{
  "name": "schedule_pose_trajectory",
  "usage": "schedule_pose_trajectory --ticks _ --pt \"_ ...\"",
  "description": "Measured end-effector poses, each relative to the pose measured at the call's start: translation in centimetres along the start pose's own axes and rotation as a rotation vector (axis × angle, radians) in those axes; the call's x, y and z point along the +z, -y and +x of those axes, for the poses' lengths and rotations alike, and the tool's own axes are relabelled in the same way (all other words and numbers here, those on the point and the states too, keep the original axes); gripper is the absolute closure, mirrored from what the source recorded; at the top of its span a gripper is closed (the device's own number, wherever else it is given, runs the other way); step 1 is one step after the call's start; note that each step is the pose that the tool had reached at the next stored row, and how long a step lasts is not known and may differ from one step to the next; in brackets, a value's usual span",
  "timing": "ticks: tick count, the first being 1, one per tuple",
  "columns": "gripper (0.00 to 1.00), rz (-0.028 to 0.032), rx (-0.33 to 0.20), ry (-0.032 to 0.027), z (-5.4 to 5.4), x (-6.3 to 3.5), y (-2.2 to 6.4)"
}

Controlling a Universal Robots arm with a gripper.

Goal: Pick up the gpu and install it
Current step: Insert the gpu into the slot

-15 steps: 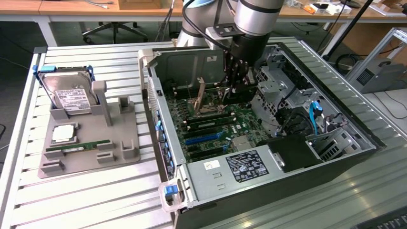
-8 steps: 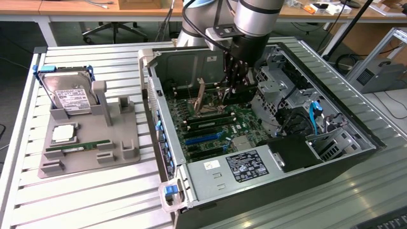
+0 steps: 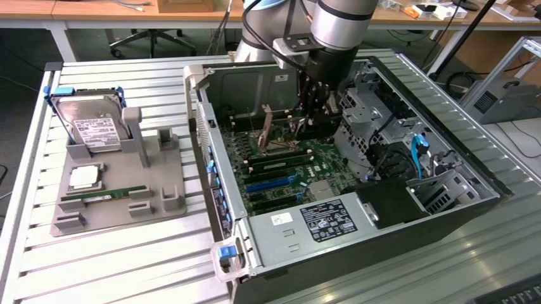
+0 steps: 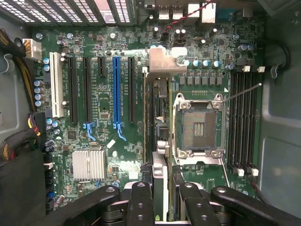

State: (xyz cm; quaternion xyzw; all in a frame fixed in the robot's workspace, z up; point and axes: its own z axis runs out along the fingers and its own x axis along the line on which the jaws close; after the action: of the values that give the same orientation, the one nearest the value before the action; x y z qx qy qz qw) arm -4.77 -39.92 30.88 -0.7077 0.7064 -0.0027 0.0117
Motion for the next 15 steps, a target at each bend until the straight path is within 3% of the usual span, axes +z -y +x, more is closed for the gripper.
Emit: schedule_pose_trajectory --ticks 11,15 --pt "0.73 0.0000 0.000 -0.0001 0.04 0.26 0.00" --pt "0.73 0.0000 0.000 0.0000 0.51 0.26 -0.07"
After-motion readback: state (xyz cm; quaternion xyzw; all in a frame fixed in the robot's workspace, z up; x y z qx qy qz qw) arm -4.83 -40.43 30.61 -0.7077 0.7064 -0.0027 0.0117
